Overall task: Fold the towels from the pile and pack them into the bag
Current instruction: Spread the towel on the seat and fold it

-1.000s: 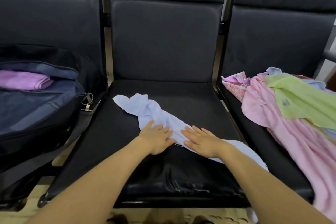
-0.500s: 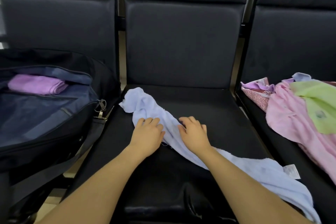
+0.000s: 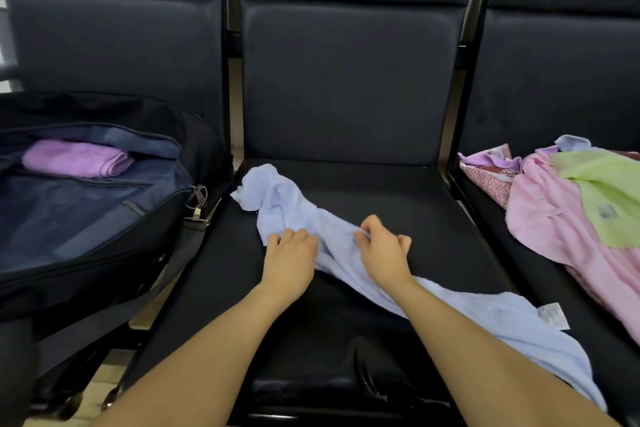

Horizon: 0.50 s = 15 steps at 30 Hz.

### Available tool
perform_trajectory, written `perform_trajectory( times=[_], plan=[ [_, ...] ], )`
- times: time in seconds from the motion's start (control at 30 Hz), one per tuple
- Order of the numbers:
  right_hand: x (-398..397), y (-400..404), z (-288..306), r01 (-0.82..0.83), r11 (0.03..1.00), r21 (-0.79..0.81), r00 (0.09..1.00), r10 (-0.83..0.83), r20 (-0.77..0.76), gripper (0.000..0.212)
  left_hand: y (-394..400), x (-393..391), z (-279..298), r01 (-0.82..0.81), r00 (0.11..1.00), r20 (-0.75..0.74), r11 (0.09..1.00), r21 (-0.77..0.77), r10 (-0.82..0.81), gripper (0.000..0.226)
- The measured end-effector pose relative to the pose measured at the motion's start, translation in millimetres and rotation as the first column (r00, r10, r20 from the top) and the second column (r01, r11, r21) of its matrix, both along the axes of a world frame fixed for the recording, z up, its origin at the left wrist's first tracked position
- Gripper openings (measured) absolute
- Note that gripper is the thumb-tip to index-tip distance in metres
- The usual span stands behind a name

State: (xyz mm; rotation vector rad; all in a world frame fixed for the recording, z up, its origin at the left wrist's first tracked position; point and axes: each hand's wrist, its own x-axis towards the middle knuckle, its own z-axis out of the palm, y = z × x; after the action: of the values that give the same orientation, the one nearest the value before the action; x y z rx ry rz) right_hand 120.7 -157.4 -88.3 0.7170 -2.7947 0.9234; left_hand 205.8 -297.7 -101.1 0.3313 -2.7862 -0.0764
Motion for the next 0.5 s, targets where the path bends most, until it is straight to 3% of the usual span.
perform_trajectory(
  times=[0.07, 0.13, 0.2, 0.27, 0.33, 0.37, 0.4, 0.5],
  plan=[
    [1.7, 0.7, 18.5, 0.074, 0.962, -0.264, 0.996, -0.057, 0.07, 0.017, -1.8, 3.6, 13.7, -0.068, 0.979, -0.165, 0.961, 0.268, 0.116, 0.017],
    [4.1, -0.1, 40.4, 0.107, 0.897, -0.43, 0.994, -0.094, 0.052, 0.015, -4.8, 4.3, 32.0, -0.007, 0.947, -0.258, 0.814, 0.58, 0.192, 0.018],
    [6.3, 2.2, 56.2, 0.09, 0.85, -0.519, 0.994, -0.11, -0.009, 0.012, -5.7, 5.5, 51.7, 0.096, 0.912, -0.35, 0.723, 0.685, 0.211, 0.016],
    [9.7, 8.6, 64.2, 0.051, 0.855, -0.516, 0.985, -0.129, -0.116, 0.011, -6.9, 10.3, 70.6, 0.206, 0.878, -0.447, 0.708, 0.675, 0.17, 0.017],
    [9.2, 15.2, 64.1, 0.002, 0.905, -0.425, 0.942, -0.144, -0.303, 0.013, -15.3, 12.3, 78.5, 0.129, 0.913, -0.397, 0.859, 0.496, 0.092, 0.015],
    [8.5, 17.5, 63.1, -0.016, 0.938, -0.346, 0.901, -0.137, -0.412, 0.014, -21.9, 14.1, 78.0, 0.027, 0.952, -0.298, 0.954, 0.299, 0.066, 0.012],
    [7.0, 19.2, 61.7, -0.02, 0.972, -0.233, 0.843, -0.109, -0.527, 0.014, -27.8, 16.4, 75.5, -0.024, 0.974, -0.22, 0.994, 0.11, 0.047, 0.01],
    [9.4, 14.8, 56.7, -0.012, 0.995, 0.102, 0.71, 0.08, -0.7, 0.016, -40.1, 28.4, 61.0, -0.003, 1.0, -0.023, 0.964, -0.264, -0.003, 0.031]
  ],
)
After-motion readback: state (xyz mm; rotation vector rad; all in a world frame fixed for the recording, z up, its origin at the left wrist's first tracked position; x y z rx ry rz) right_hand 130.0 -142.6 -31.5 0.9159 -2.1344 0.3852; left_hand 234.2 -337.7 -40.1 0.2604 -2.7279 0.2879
